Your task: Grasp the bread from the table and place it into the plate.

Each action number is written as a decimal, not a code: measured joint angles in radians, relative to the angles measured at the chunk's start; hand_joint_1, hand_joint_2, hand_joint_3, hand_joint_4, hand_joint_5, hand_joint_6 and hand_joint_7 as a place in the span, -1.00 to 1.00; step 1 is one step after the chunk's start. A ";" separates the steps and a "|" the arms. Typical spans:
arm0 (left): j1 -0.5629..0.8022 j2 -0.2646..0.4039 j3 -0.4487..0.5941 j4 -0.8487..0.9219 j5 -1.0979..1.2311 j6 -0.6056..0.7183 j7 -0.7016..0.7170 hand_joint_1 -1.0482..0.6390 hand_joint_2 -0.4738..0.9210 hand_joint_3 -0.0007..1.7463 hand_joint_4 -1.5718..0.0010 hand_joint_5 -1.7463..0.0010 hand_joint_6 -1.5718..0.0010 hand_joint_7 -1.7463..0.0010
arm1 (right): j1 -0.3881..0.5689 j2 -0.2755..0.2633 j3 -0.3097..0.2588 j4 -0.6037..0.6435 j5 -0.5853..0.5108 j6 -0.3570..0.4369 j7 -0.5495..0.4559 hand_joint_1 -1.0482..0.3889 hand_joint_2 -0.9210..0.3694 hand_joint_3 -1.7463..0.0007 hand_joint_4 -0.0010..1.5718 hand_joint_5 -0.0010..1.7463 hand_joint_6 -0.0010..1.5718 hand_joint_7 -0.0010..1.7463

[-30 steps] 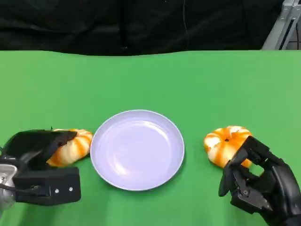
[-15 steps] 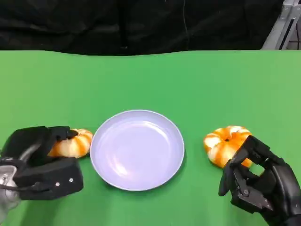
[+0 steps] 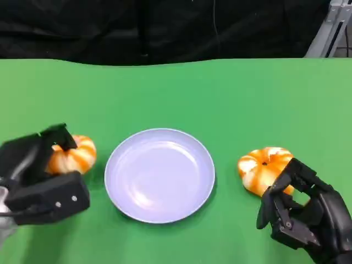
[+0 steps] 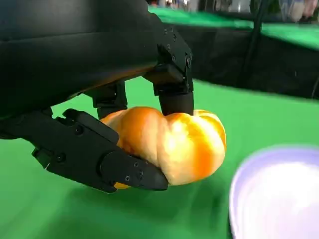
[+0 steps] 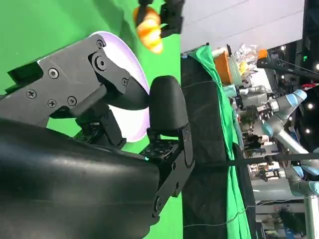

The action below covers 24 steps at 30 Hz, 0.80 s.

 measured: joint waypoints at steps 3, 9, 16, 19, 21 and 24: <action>0.013 0.009 0.021 -0.074 -0.014 0.009 -0.022 0.22 0.95 -0.61 0.11 -1.00 0.22 -0.85 | 0.000 0.000 0.000 0.000 0.001 0.000 0.001 0.28 -0.44 -0.33 0.08 1.00 -0.19 0.94; 0.046 0.012 0.033 -0.238 -0.023 0.032 -0.084 0.20 0.89 -0.55 0.09 -1.00 0.12 -0.76 | 0.000 0.000 -0.002 0.000 0.002 0.000 0.006 0.28 -0.44 -0.33 0.08 1.00 -0.19 0.93; 0.057 -0.024 0.006 -0.365 -0.007 0.041 -0.125 0.25 0.79 -0.37 0.08 -1.00 0.06 -0.69 | 0.001 0.000 -0.003 0.000 0.001 0.000 0.005 0.28 -0.43 -0.32 0.08 1.00 -0.19 0.93; 0.056 -0.053 -0.025 -0.363 0.007 0.018 -0.140 0.24 0.78 -0.34 0.10 -1.00 0.11 -0.76 | 0.000 0.000 -0.003 0.002 0.000 -0.001 0.005 0.28 -0.43 -0.33 0.08 1.00 -0.19 0.93; 0.054 -0.073 -0.046 -0.340 0.014 -0.010 -0.141 0.23 0.78 -0.33 0.10 -1.00 0.13 -0.78 | -0.001 0.000 -0.003 0.006 0.000 -0.002 0.006 0.28 -0.43 -0.33 0.09 1.00 -0.18 0.93; 0.048 -0.090 -0.067 -0.306 0.024 -0.032 -0.141 0.19 0.80 -0.32 0.13 -1.00 0.14 -0.79 | -0.001 0.000 -0.003 0.011 0.000 -0.002 0.006 0.28 -0.44 -0.33 0.08 1.00 -0.18 0.93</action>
